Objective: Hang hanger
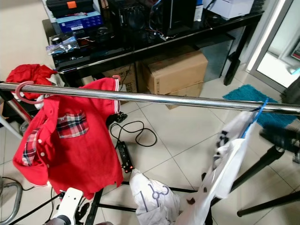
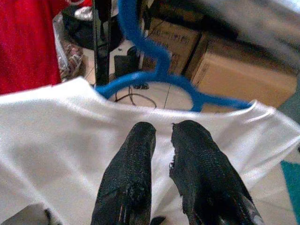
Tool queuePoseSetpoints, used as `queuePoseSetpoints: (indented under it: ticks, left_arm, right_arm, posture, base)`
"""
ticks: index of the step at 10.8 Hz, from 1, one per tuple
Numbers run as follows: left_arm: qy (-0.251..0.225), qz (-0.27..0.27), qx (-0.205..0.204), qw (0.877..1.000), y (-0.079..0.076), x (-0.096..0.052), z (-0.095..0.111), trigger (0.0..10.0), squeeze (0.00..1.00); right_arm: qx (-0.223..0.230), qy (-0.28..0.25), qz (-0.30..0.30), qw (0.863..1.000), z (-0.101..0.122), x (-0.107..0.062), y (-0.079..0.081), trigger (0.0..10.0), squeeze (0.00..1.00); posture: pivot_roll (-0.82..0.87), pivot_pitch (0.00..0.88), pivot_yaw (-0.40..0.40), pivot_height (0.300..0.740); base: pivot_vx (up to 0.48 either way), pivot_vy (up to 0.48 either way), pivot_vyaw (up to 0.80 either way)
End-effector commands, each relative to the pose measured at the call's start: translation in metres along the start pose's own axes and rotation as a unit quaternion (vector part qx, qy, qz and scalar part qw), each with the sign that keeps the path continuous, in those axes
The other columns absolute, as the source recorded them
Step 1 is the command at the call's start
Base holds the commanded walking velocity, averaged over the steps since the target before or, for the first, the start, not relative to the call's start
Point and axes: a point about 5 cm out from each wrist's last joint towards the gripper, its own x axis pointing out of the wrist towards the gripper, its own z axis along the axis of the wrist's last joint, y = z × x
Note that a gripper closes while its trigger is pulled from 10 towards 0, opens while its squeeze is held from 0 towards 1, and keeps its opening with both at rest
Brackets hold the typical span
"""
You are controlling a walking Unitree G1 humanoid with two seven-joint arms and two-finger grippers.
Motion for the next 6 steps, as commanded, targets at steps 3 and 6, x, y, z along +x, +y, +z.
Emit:
queuePoseSetpoints:
  ticks: [3, 6]
  left_arm:
    - [0.017, -0.005, 0.007, 1.0, 0.001, -0.002, -0.007, 10.0, 0.0]
    - [0.02, -0.005, 0.007, 1.0, 0.001, -0.003, -0.008, 10.0, 0.0]
  right_arm:
    - [0.025, -0.079, 0.04, 0.996, 0.021, 0.005, 0.013, 10.0, 0.0]
    - [0.075, -0.204, 0.125, 0.968, 0.043, 0.03, 0.047, 10.0, 0.0]
  posture:
    - [-0.11, 0.062, 0.08, 0.74]
    - [-0.12, 0.062, 0.078, 0.74]
  base:
    - [0.0, 0.0, 0.0]
    - [0.0, 0.0, 0.0]
